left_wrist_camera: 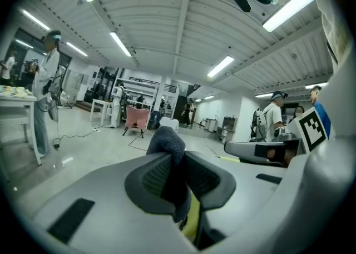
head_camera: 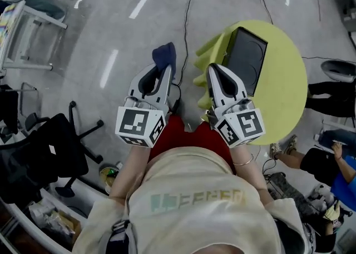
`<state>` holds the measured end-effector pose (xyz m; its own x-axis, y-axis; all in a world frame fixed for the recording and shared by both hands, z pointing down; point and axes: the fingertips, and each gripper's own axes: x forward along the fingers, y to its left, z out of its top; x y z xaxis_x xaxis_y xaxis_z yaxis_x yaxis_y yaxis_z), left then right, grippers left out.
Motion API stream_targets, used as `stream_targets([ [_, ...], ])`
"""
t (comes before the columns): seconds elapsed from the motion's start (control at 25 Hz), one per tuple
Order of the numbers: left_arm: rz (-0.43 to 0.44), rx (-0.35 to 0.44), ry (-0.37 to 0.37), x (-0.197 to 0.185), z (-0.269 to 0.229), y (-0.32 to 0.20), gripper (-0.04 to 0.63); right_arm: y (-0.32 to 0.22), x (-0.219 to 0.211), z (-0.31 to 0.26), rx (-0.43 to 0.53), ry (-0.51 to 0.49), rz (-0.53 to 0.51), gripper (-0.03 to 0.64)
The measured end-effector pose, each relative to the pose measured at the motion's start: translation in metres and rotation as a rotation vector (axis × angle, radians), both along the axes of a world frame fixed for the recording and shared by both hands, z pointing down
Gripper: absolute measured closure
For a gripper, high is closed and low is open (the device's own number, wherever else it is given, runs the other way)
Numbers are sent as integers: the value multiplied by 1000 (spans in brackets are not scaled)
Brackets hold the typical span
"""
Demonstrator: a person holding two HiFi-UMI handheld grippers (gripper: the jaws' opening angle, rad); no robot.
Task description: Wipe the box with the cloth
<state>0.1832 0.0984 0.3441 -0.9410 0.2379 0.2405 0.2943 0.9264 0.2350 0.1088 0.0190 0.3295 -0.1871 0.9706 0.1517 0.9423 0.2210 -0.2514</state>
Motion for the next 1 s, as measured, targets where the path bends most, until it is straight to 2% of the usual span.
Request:
stream_targets([
  [0.28,187,7,-4,-18,2,48,532,37,-1,1,37,-20,170,578],
  [0.48,260,19,11,-39,9,64,532,28,-20,3,60,-17,298,578],
  [0.76,375,-1,16,-97,8,59,532,2,-67,3,30,-3,474,578],
  [1.0,465,-20,9,-167,2,49,532,-12,-127,-6,-33,-6,590,578],
])
